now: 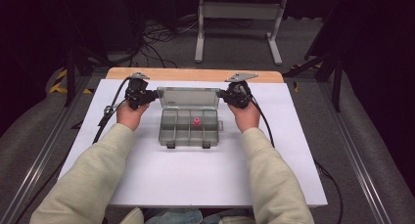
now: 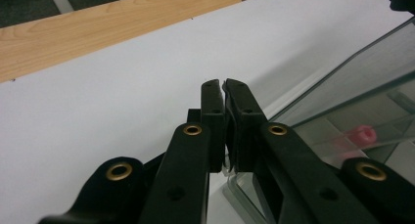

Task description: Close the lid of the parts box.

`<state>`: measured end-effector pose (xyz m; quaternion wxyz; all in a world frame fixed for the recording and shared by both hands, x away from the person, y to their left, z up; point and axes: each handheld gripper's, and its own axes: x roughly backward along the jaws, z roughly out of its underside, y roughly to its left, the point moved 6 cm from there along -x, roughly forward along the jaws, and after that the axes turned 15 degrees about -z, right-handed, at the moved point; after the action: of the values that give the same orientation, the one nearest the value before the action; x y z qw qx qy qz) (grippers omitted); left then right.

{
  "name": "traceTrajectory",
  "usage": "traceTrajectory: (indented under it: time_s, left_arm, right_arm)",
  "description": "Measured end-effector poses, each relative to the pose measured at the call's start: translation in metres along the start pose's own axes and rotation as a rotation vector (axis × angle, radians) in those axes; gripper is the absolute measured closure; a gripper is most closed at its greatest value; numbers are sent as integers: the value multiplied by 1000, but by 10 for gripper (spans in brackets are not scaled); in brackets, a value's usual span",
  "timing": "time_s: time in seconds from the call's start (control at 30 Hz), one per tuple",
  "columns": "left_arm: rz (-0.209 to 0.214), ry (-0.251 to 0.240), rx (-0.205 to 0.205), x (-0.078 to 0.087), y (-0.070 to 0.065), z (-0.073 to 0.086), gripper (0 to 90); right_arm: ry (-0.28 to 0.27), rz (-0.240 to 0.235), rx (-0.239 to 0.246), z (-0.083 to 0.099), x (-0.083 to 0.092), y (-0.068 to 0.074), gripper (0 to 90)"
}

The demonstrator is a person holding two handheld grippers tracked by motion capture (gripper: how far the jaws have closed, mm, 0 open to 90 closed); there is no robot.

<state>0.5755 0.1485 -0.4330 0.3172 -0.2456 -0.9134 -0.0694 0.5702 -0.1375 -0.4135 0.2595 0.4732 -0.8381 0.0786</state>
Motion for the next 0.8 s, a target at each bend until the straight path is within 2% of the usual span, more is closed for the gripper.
traceTrajectory:
  time_s: [0.23,0.33,0.4,0.53,0.57,0.67,0.8]
  left_arm:
    - [4,-1,-2,9,0,2,894]
    - [20,0,3,13,-2,3,897]
    - [44,3,-8,17,-5,5,897]
    - [52,9,-19,21,-8,7,898]
    - [59,12,-9,24,-10,8,898]
    - [63,8,-18,26,-10,10,898]
    - [79,13,-8,32,-12,14,898]
  right_arm:
    - [-15,-34,1,-2,5,4,897]
    - [-20,-51,7,-2,6,8,897]
    - [-15,-57,14,-1,6,12,897]
    - [-15,-72,33,-1,9,19,897]
    - [-15,-75,38,-1,9,20,897]
    - [-19,-86,43,-1,11,24,897]
    - [-26,-116,36,0,17,31,899]
